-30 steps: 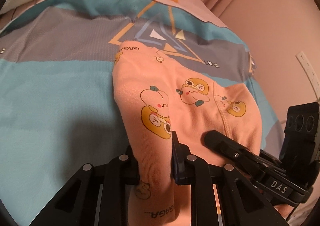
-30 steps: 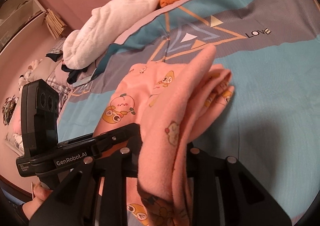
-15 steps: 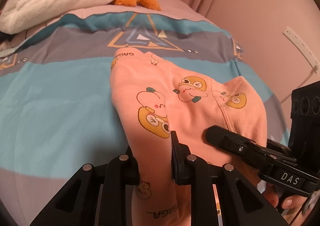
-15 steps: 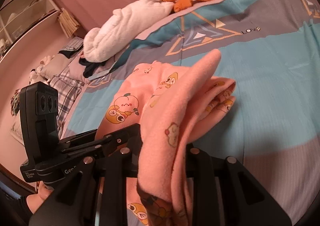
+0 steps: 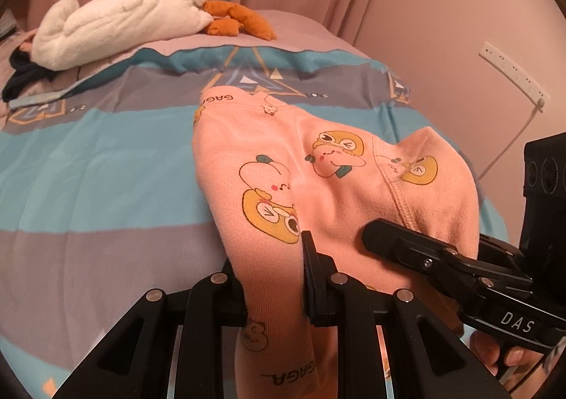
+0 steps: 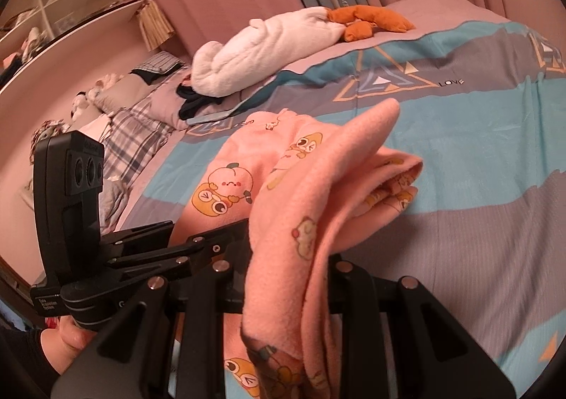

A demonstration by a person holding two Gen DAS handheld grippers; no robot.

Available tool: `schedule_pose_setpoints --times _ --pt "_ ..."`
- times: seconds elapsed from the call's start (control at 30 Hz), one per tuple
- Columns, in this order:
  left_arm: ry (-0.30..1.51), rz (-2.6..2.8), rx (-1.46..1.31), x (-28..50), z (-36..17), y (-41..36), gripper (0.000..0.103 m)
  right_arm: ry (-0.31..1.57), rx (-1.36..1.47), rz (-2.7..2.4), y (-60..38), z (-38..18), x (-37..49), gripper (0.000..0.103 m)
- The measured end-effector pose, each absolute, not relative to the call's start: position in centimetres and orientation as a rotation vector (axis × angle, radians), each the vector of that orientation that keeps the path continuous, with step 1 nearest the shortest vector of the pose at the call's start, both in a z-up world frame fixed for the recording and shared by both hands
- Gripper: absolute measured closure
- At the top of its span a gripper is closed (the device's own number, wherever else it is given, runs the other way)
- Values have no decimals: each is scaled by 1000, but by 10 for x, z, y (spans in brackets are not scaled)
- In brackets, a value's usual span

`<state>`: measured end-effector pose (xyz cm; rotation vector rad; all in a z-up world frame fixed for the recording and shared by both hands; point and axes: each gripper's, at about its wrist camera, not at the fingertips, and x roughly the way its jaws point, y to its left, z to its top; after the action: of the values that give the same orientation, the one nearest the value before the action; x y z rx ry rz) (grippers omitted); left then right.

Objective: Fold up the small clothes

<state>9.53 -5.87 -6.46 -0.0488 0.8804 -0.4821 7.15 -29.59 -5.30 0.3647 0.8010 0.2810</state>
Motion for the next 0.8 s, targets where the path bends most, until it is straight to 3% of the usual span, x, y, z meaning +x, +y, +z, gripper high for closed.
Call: schedule_pose_setpoints --times 0.8 --pt "790 -378 -86 25 -32 -18 83 747 287 414 -231 -10 8 78"
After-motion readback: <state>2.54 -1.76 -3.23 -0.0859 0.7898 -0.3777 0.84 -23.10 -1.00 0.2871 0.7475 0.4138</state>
